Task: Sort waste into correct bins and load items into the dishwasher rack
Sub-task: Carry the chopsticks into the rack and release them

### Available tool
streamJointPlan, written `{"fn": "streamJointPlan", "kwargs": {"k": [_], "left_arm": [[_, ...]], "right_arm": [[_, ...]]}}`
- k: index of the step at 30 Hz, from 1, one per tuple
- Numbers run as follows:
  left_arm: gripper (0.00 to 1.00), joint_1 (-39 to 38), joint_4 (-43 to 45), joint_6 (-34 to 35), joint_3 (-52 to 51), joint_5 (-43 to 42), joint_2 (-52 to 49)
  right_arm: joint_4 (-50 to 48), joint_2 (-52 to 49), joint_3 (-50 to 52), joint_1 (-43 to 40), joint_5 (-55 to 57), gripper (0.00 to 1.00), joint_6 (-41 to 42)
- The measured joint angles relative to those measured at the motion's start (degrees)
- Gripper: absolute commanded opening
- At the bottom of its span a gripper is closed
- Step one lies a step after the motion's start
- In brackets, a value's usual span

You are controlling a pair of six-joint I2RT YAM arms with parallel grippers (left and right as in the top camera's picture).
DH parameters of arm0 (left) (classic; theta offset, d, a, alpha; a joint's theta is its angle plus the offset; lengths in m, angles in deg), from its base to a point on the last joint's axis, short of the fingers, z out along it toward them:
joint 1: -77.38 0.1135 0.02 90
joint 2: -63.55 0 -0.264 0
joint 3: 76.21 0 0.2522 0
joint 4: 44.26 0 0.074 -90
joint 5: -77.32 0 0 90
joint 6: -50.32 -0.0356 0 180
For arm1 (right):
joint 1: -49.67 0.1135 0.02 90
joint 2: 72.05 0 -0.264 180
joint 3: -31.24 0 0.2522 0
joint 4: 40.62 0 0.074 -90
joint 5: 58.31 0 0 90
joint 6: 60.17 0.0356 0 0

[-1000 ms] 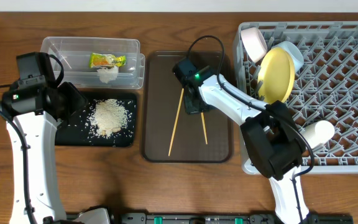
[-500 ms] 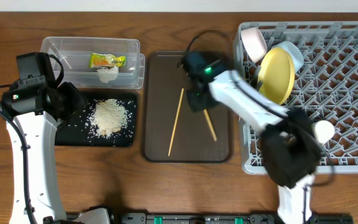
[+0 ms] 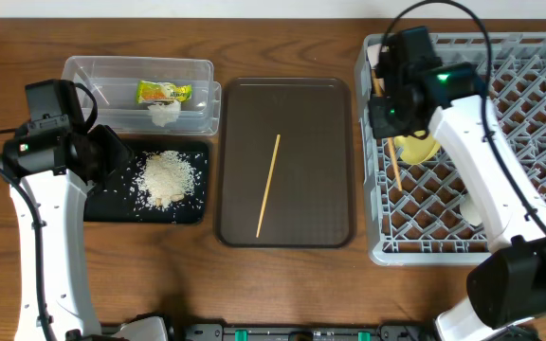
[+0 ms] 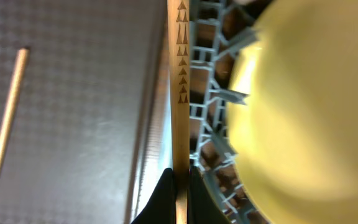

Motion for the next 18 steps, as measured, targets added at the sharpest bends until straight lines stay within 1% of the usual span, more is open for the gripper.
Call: {"fn": "streamJointPlan", "kwargs": {"k": [5, 11, 14, 17, 18], "left_arm": [[0.64, 0.00, 0.00, 0.00, 0.00, 0.02, 0.00], [0.64, 0.00, 0.00, 0.00, 0.00, 0.00, 0.00], [0.64, 0.00, 0.00, 0.00, 0.00, 0.00, 0.00], [0.64, 0.00, 0.00, 0.00, 0.00, 0.00, 0.00], [0.64, 0.00, 0.00, 0.00, 0.00, 0.00, 0.00]], "right_arm": [[-3.52, 0.00, 5.11, -1.38, 0.04, 0.01, -0.48], [-13.38, -0.04, 15.19, -1.38, 0.02, 0.01, 0.09], [-15.52, -0.15, 18.01, -1.38, 0.02, 0.01, 1.25], [-16.09, -0.22, 18.84, -1.38, 0.02, 0.06, 1.99], [-16.15, -0.22, 18.84, -1.38, 0.00, 0.10, 2.25]]}}
